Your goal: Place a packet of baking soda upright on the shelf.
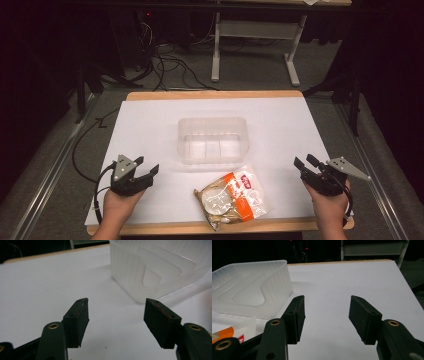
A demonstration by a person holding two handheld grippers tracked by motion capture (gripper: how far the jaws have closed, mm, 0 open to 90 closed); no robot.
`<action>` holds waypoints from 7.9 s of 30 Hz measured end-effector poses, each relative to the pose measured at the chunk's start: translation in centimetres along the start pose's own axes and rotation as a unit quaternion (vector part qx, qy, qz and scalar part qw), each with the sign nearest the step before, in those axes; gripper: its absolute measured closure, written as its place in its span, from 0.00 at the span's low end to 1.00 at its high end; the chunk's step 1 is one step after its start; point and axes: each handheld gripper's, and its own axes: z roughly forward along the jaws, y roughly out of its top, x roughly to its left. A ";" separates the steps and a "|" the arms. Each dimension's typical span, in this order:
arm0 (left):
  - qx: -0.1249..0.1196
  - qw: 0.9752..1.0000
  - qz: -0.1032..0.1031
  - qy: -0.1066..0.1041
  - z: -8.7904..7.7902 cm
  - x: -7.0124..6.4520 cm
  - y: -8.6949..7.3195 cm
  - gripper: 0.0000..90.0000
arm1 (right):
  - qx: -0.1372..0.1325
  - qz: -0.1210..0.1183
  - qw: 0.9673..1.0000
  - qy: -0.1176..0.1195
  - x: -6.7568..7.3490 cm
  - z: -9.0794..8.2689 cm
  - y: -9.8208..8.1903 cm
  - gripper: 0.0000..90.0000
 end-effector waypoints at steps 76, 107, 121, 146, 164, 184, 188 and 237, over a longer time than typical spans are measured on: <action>0.023 0.998 0.057 -0.001 0.8 -0.7 -0.4 0.39 | 0.166 -0.088 0.956 0.225 10.3 3.8 -2.5 1.00; 0.024 0.998 0.061 -0.002 0.8 -0.7 -0.4 0.39 | 0.061 0.006 0.987 0.151 3.0 -0.1 0.9 1.00; 0.022 0.998 0.057 -0.004 0.7 -0.5 -0.4 0.39 | 0.016 -0.041 0.996 0.082 3.4 1.0 5.7 1.00; 0.031 0.997 0.065 -0.009 1.0 -0.8 -0.5 0.39 | -0.005 -0.013 0.994 0.111 3.0 1.7 4.9 0.73; 0.032 0.996 0.077 -0.014 0.9 -1.1 -0.5 0.39 | 0.000 -0.028 0.997 0.076 5.7 0.5 1.2 0.51; 0.036 0.996 0.084 -0.015 1.0 -1.3 -0.5 0.39 | -0.004 -0.043 0.999 0.008 4.6 0.2 1.2 1.00; 0.037 0.996 0.086 -0.016 1.0 -1.3 -0.6 0.39 | -0.016 -0.035 0.999 -0.007 3.8 -0.2 1.3 1.00; 0.042 0.995 0.093 -0.024 1.2 -1.5 -0.7 0.38 | -0.061 -0.054 0.996 -0.033 3.1 -1.2 1.9 1.00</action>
